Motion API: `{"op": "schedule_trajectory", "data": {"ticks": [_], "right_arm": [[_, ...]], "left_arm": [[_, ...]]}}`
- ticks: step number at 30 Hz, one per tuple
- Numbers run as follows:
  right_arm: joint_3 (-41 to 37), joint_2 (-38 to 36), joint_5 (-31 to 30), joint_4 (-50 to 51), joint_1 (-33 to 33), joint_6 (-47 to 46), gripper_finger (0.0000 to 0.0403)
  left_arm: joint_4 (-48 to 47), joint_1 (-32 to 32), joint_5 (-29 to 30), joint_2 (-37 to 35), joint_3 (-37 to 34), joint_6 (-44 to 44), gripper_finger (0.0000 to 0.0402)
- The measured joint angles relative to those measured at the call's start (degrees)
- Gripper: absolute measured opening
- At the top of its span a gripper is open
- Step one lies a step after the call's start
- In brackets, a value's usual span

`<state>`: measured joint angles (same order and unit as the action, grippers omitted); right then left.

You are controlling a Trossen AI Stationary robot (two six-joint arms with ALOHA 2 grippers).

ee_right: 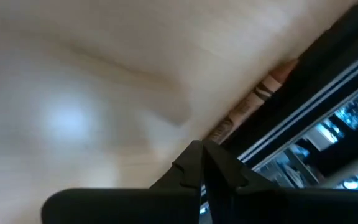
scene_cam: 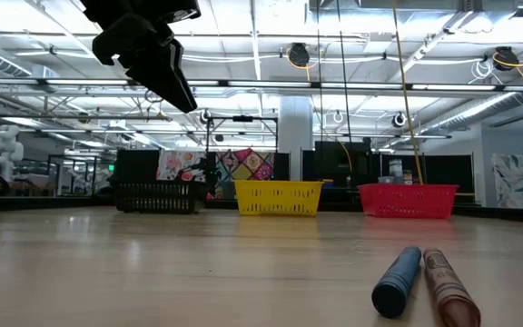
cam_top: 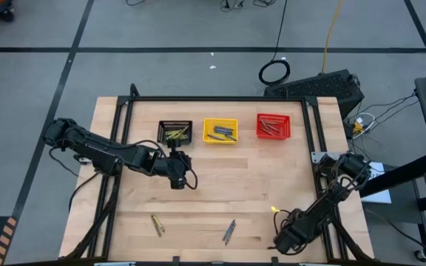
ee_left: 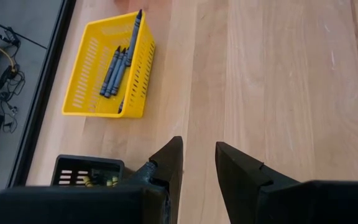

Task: Sort crayons
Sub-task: Put the brown crayon into the red bin

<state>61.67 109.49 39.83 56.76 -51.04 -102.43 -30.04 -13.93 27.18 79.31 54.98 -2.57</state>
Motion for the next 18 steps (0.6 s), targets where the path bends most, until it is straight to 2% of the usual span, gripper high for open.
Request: {"op": "schedule_trajectory", "data": {"ticks": [3, 15, 18], "right_arm": [[-1.54, 0.00, 1.88, -0.62, -0.47, -0.33, 0.0000], [-2.84, -0.15, 2.47, -0.32, -0.84, -0.04, 0.0000], [-4.60, -0.28, 5.32, -0.49, -0.75, 0.09, 0.0000]], "left_arm": [[0.00, -0.01, 0.00, 0.00, 0.00, 0.00, 0.0102], [0.05, -0.01, 0.04, 0.00, 0.00, 0.00, 0.0102], [0.06, -0.01, 0.07, 0.00, 0.00, 0.00, 0.0102]]}}
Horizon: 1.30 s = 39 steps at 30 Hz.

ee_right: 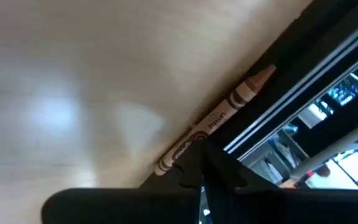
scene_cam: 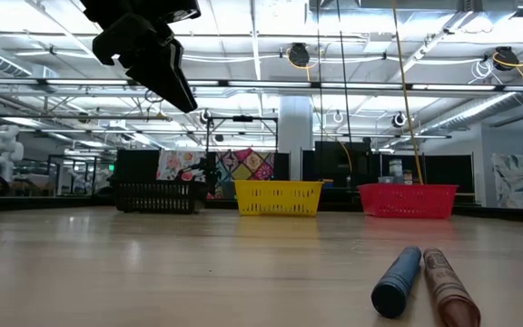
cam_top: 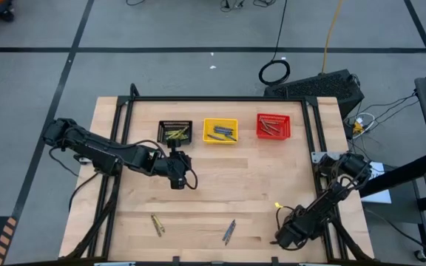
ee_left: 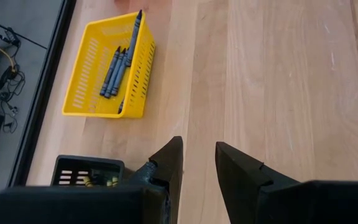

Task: Sort crayons
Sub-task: Put the brown crayon into the red bin

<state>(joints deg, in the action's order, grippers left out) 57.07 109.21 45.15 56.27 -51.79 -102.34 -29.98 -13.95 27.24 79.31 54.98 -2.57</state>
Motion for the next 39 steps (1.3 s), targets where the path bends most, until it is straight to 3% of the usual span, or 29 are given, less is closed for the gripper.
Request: {"op": "schedule_trajectory", "data": {"ticks": [9, 16, 24, 32, 39], "right_arm": [[-2.55, -0.09, 1.80, -4.82, 0.07, 1.14, 0.0000], [-2.44, -0.19, -2.54, -12.06, 0.65, -0.38, 0.0000], [8.23, 0.24, -15.24, 1.29, 2.72, 3.74, 0.0000], [6.97, 0.24, -12.60, 1.77, 1.79, -3.28, 0.0000], [5.35, 0.24, -9.41, 3.21, 1.37, -1.97, 0.0016]], "left_arm": [[0.03, 0.01, 0.02, 0.00, 0.00, 0.00, 0.0102], [0.00, 0.00, 0.04, 0.02, 0.00, 0.00, 0.0102], [1.91, 0.21, -0.08, 0.02, 0.00, 0.15, 0.0102], [2.23, 0.32, -0.19, 0.02, 0.02, 0.33, 0.0102], [2.06, 0.32, -0.24, 0.02, 0.02, 0.33, 0.0102]]}}
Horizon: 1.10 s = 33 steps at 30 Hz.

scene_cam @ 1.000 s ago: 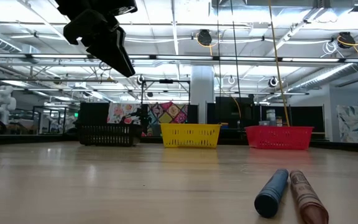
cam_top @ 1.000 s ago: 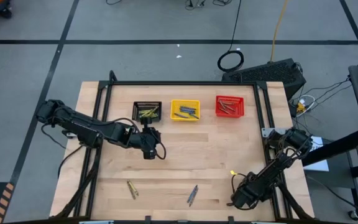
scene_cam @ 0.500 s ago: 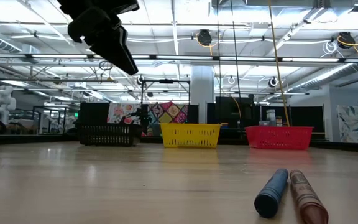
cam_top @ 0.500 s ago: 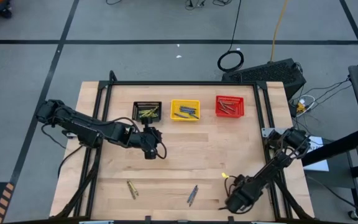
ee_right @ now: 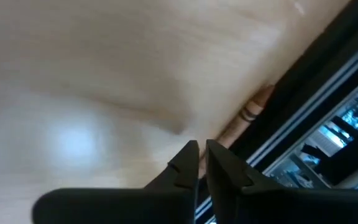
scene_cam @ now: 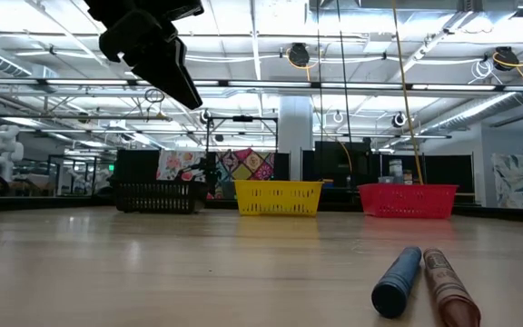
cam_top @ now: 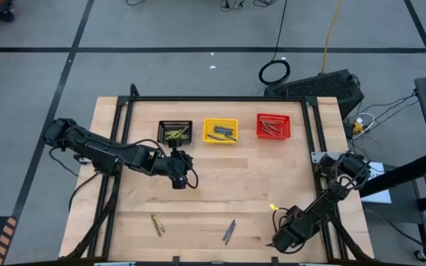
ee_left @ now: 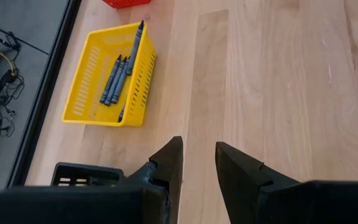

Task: Sort crayons
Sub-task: Put the brown crayon into the red bin

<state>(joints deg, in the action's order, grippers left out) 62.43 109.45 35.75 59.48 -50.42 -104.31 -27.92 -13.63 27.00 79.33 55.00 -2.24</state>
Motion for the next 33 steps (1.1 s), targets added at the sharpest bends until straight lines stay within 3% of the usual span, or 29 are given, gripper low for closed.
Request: {"op": "schedule_trajectory", "data": {"ticks": [10, 17, 22, 33], "right_arm": [[-0.41, -0.06, 1.61, 0.25, -0.38, -1.21, 0.0076], [-1.07, -0.11, 1.98, -1.43, -2.32, -4.87, 0.0078], [-3.70, -0.26, 5.63, -5.93, -3.01, -6.09, 0.0075], [-4.06, -0.22, 7.99, -5.73, -2.74, -10.23, 0.0075]], "left_arm": [[0.00, 0.00, -0.15, 0.00, 0.00, -0.02, 0.0102], [0.00, 0.00, -0.22, 0.00, 0.00, -0.04, 0.0102], [0.00, 0.00, -0.22, 0.00, 0.00, -0.17, 0.0102], [0.10, 0.00, -0.22, 0.00, 0.00, -0.32, 0.0102]]}}
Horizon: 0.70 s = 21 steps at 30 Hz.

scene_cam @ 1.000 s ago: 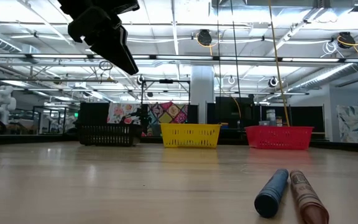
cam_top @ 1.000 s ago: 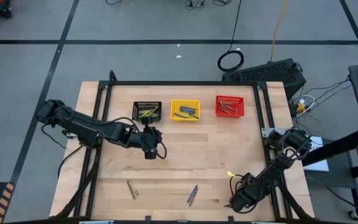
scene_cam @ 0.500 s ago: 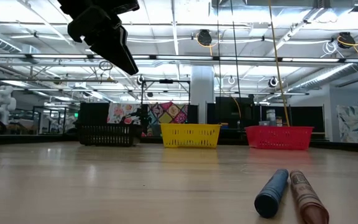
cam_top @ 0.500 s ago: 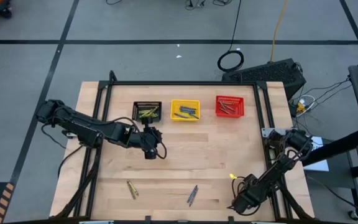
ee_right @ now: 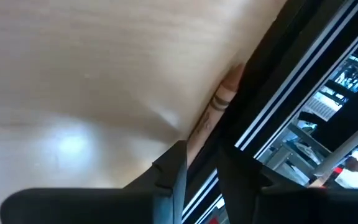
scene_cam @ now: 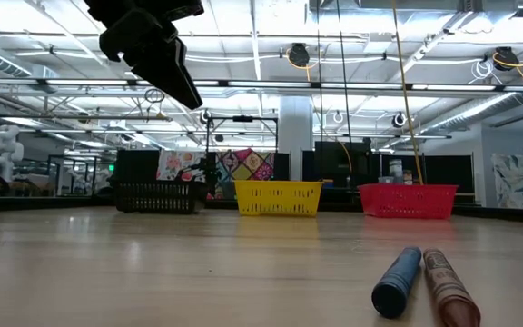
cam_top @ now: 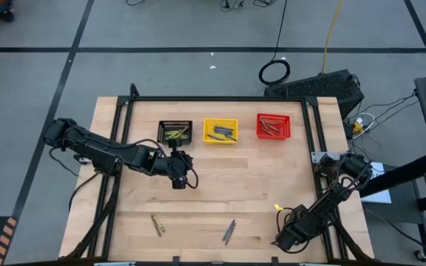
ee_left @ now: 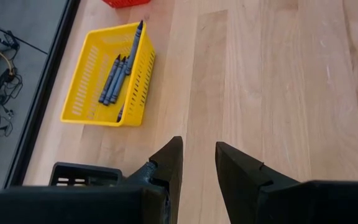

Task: Sort crayons
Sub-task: Put the brown crayon into the red bin

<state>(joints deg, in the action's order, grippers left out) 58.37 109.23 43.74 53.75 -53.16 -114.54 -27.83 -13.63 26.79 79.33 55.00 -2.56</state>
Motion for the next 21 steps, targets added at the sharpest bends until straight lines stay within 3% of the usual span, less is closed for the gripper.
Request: {"op": "schedule_trajectory", "data": {"ticks": [21], "right_arm": [[-2.45, 0.02, 4.14, -6.09, 1.02, -0.14, 0.0075]], "left_arm": [[-0.12, 0.00, 0.02, 0.00, 0.00, 0.11, 0.0102]]}}
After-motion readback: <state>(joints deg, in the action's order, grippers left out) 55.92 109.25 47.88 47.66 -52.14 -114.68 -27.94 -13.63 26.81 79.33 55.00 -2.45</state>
